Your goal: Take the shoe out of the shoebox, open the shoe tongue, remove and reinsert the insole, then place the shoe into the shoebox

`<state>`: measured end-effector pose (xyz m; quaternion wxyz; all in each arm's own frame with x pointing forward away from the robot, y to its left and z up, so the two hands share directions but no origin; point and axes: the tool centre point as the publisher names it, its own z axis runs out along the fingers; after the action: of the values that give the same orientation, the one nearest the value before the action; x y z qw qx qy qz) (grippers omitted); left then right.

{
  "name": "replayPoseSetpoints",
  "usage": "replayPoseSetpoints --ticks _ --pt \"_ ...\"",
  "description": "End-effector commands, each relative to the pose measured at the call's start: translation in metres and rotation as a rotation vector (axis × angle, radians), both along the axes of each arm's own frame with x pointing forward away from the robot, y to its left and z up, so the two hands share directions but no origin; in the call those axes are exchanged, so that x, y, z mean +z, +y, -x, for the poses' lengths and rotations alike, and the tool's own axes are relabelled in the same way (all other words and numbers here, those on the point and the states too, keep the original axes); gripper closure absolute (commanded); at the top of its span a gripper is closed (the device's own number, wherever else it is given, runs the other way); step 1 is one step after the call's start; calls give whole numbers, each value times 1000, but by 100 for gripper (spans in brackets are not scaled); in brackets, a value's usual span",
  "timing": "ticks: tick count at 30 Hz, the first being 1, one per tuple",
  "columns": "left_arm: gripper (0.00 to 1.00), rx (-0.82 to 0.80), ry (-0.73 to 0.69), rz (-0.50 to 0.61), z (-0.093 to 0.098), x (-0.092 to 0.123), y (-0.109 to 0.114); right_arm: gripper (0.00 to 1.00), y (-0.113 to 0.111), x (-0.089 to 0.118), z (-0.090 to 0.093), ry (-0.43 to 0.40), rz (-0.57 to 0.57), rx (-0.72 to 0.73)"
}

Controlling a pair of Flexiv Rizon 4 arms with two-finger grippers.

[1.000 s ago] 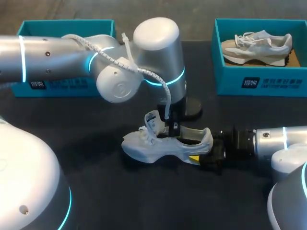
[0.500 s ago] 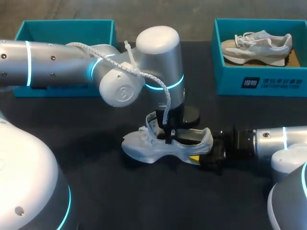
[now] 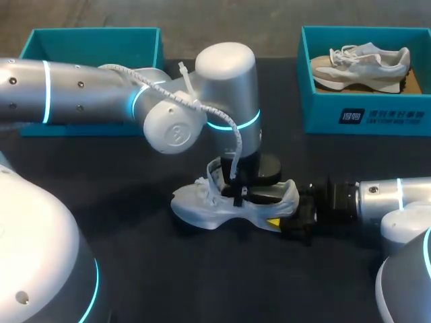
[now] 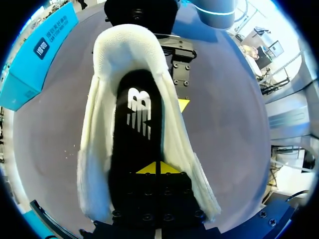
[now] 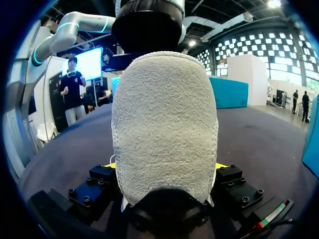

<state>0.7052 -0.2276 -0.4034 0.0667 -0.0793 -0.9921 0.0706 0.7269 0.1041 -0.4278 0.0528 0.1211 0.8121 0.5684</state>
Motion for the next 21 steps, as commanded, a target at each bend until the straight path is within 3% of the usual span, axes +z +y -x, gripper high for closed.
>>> replayPoseSetpoints --ticks 1,9,19,21 --pt "100 5 -9 -5 7 -9 1 100 0 0 0 1 2 0" --pt "100 23 0 -3 5 -18 1 100 0 0 0 1 2 0" --pt "99 32 -106 56 2 -6 0 100 0 0 0 1 2 0" --pt "76 33 -113 59 1 -5 0 100 0 0 0 1 2 0"
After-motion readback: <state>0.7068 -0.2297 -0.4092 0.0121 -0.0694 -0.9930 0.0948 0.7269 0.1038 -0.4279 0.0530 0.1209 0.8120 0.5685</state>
